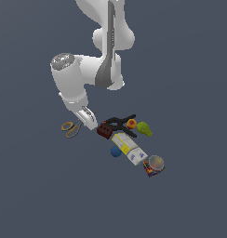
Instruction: Pick up a designated object from a clutter of objects.
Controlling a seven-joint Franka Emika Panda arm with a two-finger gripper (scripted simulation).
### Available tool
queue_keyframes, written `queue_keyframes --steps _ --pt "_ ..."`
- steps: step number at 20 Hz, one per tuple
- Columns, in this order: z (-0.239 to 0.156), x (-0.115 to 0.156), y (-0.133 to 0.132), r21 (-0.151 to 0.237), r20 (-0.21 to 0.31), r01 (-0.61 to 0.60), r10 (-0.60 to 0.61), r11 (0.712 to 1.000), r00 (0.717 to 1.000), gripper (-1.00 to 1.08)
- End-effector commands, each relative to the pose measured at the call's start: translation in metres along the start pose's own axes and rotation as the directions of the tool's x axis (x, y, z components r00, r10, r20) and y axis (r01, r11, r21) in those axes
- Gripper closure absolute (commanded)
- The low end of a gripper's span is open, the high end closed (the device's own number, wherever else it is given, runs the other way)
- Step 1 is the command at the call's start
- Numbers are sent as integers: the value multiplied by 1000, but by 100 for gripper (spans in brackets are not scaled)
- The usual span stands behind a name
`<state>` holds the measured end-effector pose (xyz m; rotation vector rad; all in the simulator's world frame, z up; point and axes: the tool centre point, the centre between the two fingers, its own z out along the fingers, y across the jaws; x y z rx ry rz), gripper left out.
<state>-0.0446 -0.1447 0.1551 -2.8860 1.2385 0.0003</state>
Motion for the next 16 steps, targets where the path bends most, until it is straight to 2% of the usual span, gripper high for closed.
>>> queue_keyframes --steps 1,16 --pt "-24 -6 2 0 -1 0 0 1000 1000 108" --pt "-161 -37 11 -3 -2 2 -2 1000 1000 108"
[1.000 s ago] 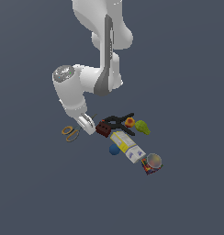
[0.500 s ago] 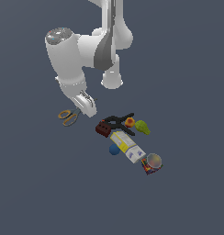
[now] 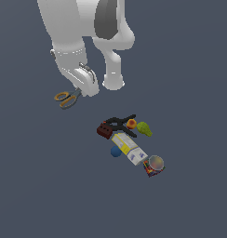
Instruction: Pick up a designated object from a clutter of objects.
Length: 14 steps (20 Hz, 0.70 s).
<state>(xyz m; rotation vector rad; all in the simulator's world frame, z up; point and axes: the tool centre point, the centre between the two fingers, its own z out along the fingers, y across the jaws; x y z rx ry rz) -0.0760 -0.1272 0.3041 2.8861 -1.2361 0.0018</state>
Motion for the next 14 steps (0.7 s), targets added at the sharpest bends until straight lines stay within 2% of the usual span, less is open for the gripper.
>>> queue_keyframes --steps 1,7,14 --pt "-18 -4 1 0 0 1 -1 1000 1000 108" --pt "-48 -10 2 1 1 2 -2 1000 1000 108" --pt "-60 -12 2 1 2 3 -3 1000 1000 108"
